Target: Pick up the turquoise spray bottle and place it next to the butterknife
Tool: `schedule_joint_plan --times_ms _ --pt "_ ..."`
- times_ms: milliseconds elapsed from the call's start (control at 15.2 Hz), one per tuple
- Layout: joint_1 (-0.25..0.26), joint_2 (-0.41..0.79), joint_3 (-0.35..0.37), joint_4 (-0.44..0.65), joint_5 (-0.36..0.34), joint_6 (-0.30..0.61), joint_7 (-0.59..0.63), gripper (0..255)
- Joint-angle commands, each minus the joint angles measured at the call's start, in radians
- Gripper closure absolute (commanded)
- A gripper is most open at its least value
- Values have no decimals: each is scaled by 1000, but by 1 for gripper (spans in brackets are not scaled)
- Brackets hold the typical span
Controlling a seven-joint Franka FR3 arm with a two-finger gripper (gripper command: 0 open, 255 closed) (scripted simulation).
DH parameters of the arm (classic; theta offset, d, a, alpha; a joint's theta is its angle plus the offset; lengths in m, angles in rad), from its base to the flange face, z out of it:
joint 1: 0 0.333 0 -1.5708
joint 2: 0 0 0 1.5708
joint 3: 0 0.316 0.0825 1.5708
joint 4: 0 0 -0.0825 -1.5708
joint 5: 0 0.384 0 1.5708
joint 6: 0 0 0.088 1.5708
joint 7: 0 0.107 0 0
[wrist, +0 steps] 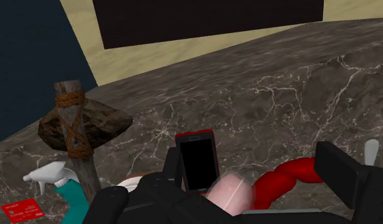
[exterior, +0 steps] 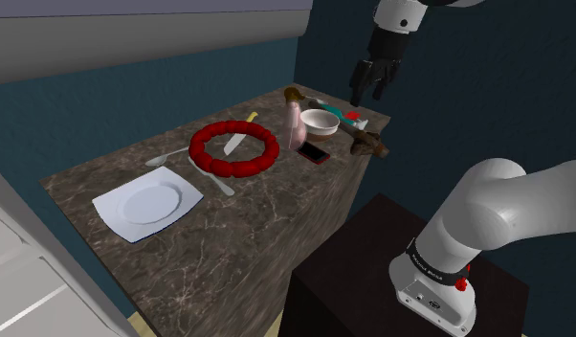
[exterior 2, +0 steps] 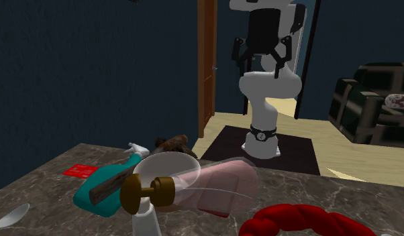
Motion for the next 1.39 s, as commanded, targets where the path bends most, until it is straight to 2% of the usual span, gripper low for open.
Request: schedule_joint_plan --times_ms 0,726,1320 --pt "0 0 0 0 0 0 0 0" --pt "-59 249 -187 -12 -123 240 -223 0" --pt "-81 547 -329 96 -139 421 -410 0"
